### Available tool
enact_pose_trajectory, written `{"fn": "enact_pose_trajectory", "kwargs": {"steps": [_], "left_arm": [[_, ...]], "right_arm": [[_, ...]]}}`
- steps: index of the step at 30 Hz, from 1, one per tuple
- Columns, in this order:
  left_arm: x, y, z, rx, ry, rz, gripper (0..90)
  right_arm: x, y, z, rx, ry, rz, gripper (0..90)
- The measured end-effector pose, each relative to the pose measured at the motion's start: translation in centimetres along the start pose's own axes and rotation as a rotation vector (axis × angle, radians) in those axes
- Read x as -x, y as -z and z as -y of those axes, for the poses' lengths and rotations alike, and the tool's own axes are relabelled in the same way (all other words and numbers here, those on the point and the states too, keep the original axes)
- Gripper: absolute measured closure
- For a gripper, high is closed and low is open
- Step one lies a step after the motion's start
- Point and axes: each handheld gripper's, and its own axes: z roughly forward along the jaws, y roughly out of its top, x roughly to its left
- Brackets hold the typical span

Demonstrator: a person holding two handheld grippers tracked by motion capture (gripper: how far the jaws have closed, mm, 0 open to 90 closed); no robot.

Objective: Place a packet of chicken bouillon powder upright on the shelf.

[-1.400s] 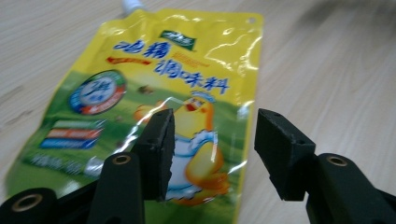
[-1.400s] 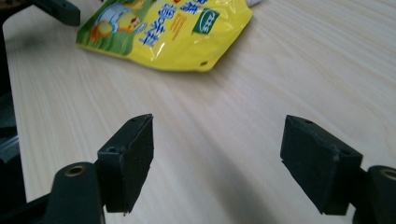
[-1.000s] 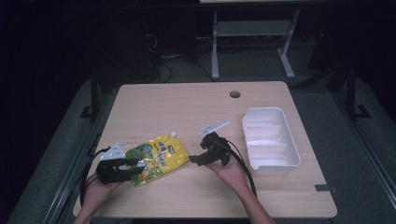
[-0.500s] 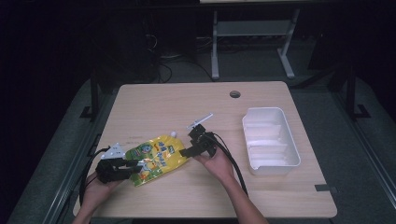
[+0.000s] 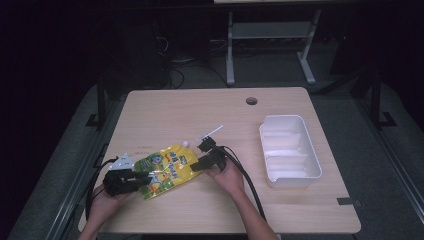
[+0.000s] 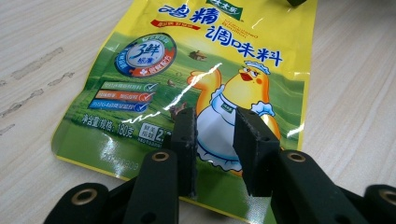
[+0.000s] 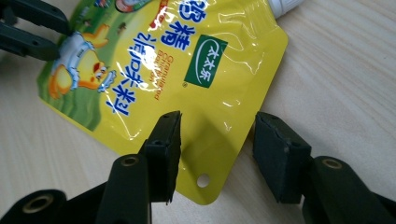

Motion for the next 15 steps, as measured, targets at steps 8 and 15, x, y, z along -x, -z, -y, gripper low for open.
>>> {"fn": "enact_pose_trajectory", "kwargs": {"steps": [8, 15], "left_arm": [[-0.09, -0.01, 0.08, 0.002, 0.000, 0.001, 70.7], [-0.14, -0.07, 0.13, 0.001, 0.010, -0.002, 72.0]], "right_arm": [[0.73, 0.28, 0.43, 0.004, -0.052, -0.044, 59.7], [0.65, 0.54, 0.42, 0.018, -0.057, -0.076, 65.2]]}}
